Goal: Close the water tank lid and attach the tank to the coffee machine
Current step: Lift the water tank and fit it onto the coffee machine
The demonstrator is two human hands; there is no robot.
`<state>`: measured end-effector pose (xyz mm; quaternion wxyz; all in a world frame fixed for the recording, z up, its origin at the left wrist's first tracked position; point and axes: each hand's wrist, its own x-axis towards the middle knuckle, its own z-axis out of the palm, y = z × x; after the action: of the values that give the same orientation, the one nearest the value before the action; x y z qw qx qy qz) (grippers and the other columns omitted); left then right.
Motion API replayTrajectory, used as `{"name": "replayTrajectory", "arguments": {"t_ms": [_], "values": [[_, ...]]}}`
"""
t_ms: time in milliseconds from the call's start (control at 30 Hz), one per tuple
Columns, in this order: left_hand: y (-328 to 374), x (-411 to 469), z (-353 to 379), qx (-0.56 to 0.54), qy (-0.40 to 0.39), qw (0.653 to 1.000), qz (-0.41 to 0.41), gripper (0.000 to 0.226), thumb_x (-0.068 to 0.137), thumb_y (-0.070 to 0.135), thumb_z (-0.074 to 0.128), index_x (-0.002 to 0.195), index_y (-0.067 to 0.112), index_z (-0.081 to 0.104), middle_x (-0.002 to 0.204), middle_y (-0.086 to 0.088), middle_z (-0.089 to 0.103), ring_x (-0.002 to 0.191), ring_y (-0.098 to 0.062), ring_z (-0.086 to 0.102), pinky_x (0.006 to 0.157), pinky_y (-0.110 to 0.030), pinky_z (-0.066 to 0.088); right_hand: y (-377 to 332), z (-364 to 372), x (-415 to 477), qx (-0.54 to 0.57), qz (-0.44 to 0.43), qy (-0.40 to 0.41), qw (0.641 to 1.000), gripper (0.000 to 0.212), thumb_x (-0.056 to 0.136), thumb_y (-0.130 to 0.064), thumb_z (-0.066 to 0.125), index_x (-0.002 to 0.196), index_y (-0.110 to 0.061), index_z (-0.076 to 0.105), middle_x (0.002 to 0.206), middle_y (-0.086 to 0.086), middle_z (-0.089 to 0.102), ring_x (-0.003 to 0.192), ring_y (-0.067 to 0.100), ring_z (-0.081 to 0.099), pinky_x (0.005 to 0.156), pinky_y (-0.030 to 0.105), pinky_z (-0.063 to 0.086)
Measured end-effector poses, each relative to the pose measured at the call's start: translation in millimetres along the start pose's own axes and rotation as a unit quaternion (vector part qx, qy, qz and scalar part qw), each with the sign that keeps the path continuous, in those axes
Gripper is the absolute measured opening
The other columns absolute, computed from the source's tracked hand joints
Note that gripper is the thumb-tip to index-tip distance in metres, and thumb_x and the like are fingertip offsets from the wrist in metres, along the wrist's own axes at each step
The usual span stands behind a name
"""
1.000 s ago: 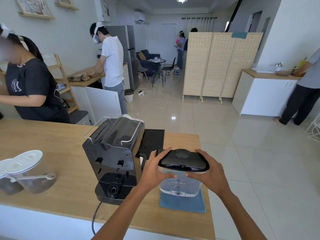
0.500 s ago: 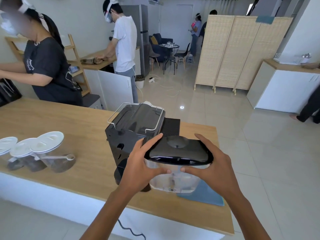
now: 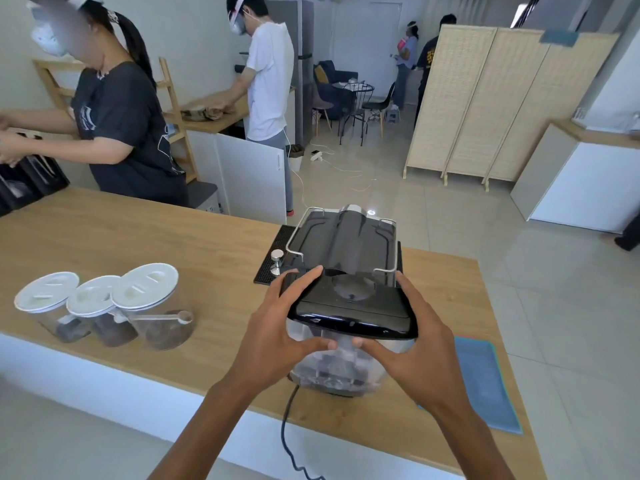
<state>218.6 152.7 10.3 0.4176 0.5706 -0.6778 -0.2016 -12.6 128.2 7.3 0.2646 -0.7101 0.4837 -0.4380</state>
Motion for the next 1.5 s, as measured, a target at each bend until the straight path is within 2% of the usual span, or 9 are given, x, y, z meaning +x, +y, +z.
{"name": "replayTrajectory", "arguments": {"t_ms": [333, 500, 667, 867, 933, 1067, 1233, 1367, 1500], "values": [[-36.1, 25.8, -16.0, -0.037, -0.024, 0.999, 0.005, 0.099, 0.06, 0.081, 0.073, 0.148, 0.059, 0.033, 0.167, 0.01, 0.029, 0.156, -0.004, 0.015, 0.119, -0.053, 0.035, -8.4, 39.0, 14.0, -0.03, 0.037, 0.034, 0.998, 0.116, 0.054, -0.084, 0.071, 0.154, -0.044, 0.027, 0.154, -0.014, 0.046, 0.143, 0.009, 0.042, 0.114, 0.044, 0.043], [-43.4, 32.3, -14.1, -0.048, -0.028, 0.998, 0.012, 0.098, 0.062, 0.078, 0.074, 0.15, 0.055, 0.036, 0.164, 0.011, 0.034, 0.155, -0.009, 0.021, 0.118, -0.051, 0.037, -4.9, 45.5, 17.1, -0.048, 0.057, 0.041, 0.996, 0.116, 0.055, -0.085, 0.07, 0.154, -0.045, 0.024, 0.159, -0.012, 0.041, 0.148, 0.014, 0.036, 0.114, 0.05, 0.041], [-50.0, 42.7, -12.4, -0.044, -0.035, 0.998, 0.022, 0.097, 0.064, 0.072, 0.078, 0.15, 0.057, 0.034, 0.161, 0.008, 0.038, 0.152, -0.012, 0.033, 0.114, -0.048, 0.043, -5.5, 49.1, 20.3, -0.053, 0.058, 0.062, 0.995, 0.114, 0.057, -0.085, 0.068, 0.154, -0.04, 0.028, 0.153, -0.013, 0.046, 0.138, 0.007, 0.046, 0.11, 0.039, 0.046], [-56.3, 45.9, -11.3, -0.029, -0.041, 0.998, 0.029, 0.096, 0.066, 0.073, 0.077, 0.15, 0.059, 0.032, 0.164, 0.009, 0.032, 0.15, -0.01, 0.035, 0.115, -0.047, 0.042, 2.8, 52.8, 22.4, -0.078, 0.065, 0.066, 0.993, 0.115, 0.058, -0.087, 0.066, 0.155, -0.042, 0.025, 0.16, -0.01, 0.039, 0.145, 0.014, 0.041, 0.11, 0.046, 0.046], [-59.9, 45.4, -10.1, -0.028, -0.04, 0.998, 0.034, 0.096, 0.067, 0.072, 0.077, 0.15, 0.058, 0.032, 0.166, 0.013, 0.027, 0.15, -0.004, 0.032, 0.116, -0.038, 0.041, 5.1, 53.9, 22.7, -0.084, 0.062, 0.064, 0.992, 0.114, 0.06, -0.084, 0.068, 0.156, -0.041, 0.024, 0.161, -0.007, 0.038, 0.145, 0.015, 0.041, 0.109, 0.047, 0.047], [-67.2, 41.8, -6.2, -0.021, -0.04, 0.998, 0.045, 0.096, 0.067, 0.07, 0.075, 0.152, 0.054, 0.033, 0.17, 0.018, 0.012, 0.137, 0.03, 0.015, 0.099, 0.005, 0.025, 7.8, 60.1, 19.2, -0.086, 0.067, 0.067, 0.992, 0.116, 0.059, -0.087, 0.065, 0.156, -0.047, 0.016, 0.167, -0.009, 0.024, 0.151, 0.014, 0.032, 0.114, 0.046, 0.042], [-69.5, 37.8, -3.5, -0.019, -0.067, 0.997, 0.033, 0.097, 0.069, 0.063, 0.077, 0.153, 0.048, 0.033, 0.171, 0.017, -0.003, 0.122, 0.032, 0.032, 0.087, 0.011, 0.029, 13.3, 66.6, 13.9, -0.071, 0.069, 0.067, 0.993, 0.121, 0.062, -0.083, 0.068, 0.159, -0.044, 0.006, 0.168, -0.016, 0.015, 0.152, 0.008, 0.027, 0.116, 0.037, 0.037], [-72.5, 37.6, -2.2, -0.008, -0.069, 0.997, 0.04, 0.098, 0.07, 0.062, 0.08, 0.153, 0.054, 0.028, 0.17, 0.022, -0.007, 0.128, 0.039, 0.007, 0.088, 0.011, 0.024, 15.6, 67.9, 13.4, -0.059, 0.075, 0.067, 0.993, 0.124, 0.063, -0.08, 0.071, 0.159, -0.043, 0.002, 0.168, -0.017, 0.015, 0.153, 0.007, 0.023, 0.118, 0.037, 0.034], [-73.3, 36.3, 0.2, 0.001, -0.061, 0.997, 0.039, 0.096, 0.069, 0.069, 0.074, 0.15, 0.059, 0.023, 0.169, 0.025, -0.008, 0.131, 0.036, 0.005, 0.087, 0.011, 0.022, 13.5, 68.2, 12.2, -0.045, 0.079, 0.065, 0.994, 0.124, 0.065, -0.068, 0.078, 0.157, -0.047, -0.002, 0.168, -0.019, 0.013, 0.153, 0.004, 0.02, 0.121, 0.039, 0.031]]}}
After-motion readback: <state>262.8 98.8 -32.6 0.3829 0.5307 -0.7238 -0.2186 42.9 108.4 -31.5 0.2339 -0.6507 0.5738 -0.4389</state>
